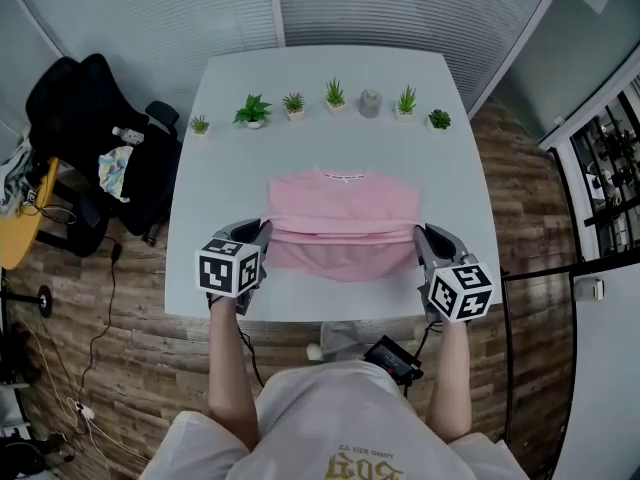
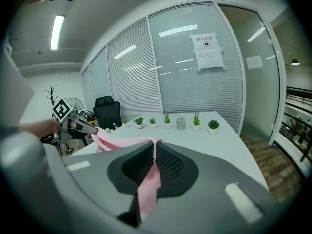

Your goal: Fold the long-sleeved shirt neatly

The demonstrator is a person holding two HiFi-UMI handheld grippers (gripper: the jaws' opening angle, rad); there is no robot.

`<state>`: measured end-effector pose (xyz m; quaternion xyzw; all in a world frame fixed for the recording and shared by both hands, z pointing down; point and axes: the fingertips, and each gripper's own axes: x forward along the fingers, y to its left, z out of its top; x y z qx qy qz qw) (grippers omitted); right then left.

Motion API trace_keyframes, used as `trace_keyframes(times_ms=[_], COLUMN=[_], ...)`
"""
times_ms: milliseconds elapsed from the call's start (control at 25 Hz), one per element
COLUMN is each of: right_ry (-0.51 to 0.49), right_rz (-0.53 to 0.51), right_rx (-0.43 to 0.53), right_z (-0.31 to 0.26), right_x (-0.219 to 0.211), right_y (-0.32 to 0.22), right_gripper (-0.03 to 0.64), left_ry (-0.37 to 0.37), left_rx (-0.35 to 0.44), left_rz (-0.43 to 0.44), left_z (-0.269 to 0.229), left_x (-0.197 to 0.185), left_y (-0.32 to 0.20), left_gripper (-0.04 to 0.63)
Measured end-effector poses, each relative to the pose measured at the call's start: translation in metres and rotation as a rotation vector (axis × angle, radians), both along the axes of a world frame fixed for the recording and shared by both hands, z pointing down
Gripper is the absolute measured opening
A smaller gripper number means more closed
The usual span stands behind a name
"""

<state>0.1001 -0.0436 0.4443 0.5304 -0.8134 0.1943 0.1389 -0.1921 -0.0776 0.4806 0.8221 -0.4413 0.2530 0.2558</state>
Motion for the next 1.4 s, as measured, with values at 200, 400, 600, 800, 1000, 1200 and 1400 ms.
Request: trace_keyframes(times_ms=[200, 400, 600, 800, 1000, 1200, 1400], right_ry=[-0.002, -0.001, 0.003, 0.010, 0.022, 0.029, 0.027], right_rz=[0.000, 0.008, 0.019, 0.020, 0.014, 0.011, 0.012], right_rx=[-0.017, -0.040, -0.062, -0.087, -0.127, -0.166, -0.207], right_z=[0.011, 0.026, 0.042, 0.059, 0.083, 0.108, 0.132], right_x=[0.002, 0.007, 0.011, 0.016, 0.018, 0.019, 0.023], right_y=[-0.033, -0.067, -0.095, -0.121, -0.142, -0.158, -0.169], right_gripper=[0.026, 0.026, 0.028, 0.028, 0.028, 0.028, 0.029], left_ry=[-0.006, -0.018, -0.026, -0.030, -0.056, -0.073, -0.088], left_rx=[-0.025, -0.051, -0.073, -0.111, -0.164, -0.206, -0.238], left_rz=[0.002, 0.005, 0.004, -0.007, -0.010, -0.019, -0.034], left_z=[0.010, 0.025, 0.040, 0.061, 0.086, 0.108, 0.126], left_x=[0.003, 0.009, 0.013, 0.018, 0.022, 0.024, 0.027], left_y=[-0.031, -0.063, -0.090, -0.114, -0.129, -0.140, -0.150], left_gripper=[0.040, 0.040, 0.040, 0.040, 0.040, 0.040, 0.041])
